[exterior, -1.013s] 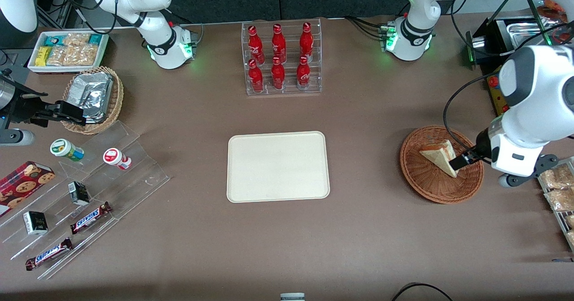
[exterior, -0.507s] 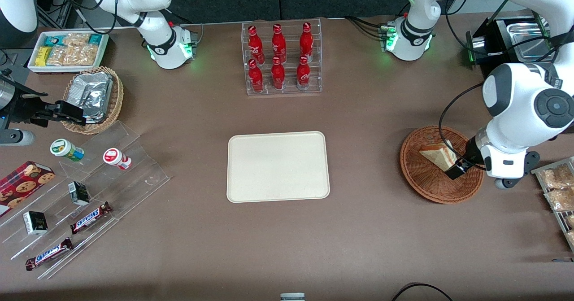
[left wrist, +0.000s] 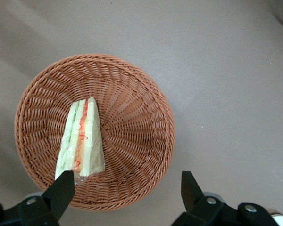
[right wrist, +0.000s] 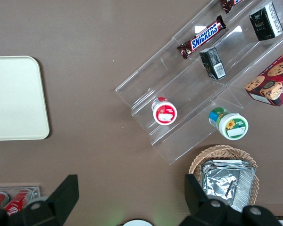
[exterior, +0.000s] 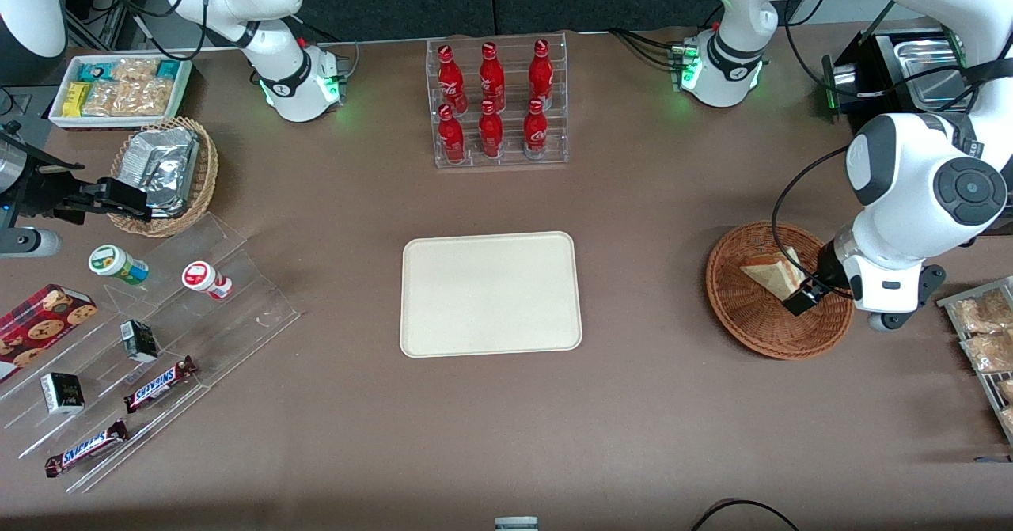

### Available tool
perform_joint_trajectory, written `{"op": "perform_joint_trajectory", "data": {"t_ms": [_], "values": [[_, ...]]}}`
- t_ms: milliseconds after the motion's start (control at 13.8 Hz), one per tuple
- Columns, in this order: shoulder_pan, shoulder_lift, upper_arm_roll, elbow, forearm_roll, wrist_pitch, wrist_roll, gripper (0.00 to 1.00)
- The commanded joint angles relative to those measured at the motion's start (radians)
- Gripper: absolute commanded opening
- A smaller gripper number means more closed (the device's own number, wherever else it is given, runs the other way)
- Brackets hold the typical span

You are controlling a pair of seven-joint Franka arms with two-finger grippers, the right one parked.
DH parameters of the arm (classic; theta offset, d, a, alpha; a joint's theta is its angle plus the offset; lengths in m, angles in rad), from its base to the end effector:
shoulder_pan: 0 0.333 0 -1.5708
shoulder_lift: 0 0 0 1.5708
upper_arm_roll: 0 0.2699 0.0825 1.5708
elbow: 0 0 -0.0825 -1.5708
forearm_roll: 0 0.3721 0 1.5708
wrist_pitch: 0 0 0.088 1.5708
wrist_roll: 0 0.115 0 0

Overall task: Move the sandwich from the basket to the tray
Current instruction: 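Lower the open left gripper around the wrapped sandwich in the basket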

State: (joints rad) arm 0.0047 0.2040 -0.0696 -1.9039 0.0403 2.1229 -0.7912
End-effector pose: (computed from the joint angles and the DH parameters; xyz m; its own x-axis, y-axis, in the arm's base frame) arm 0.5861 -0.0349 0.3477 0.7601 0.6493 0.0254 0.6496 -0.7603 -0.0035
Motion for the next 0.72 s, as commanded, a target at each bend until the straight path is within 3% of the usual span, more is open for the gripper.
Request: {"op": "perform_joint_trajectory", "data": {"t_ms": [0,651], "values": [[0.02,-0.032,-0.003,-0.107,0.003,0.11,-0.028,1.0],[0.077,-0.144,-0.003,-0.326,-0.003,0.19,-0.103,1.0]]}}
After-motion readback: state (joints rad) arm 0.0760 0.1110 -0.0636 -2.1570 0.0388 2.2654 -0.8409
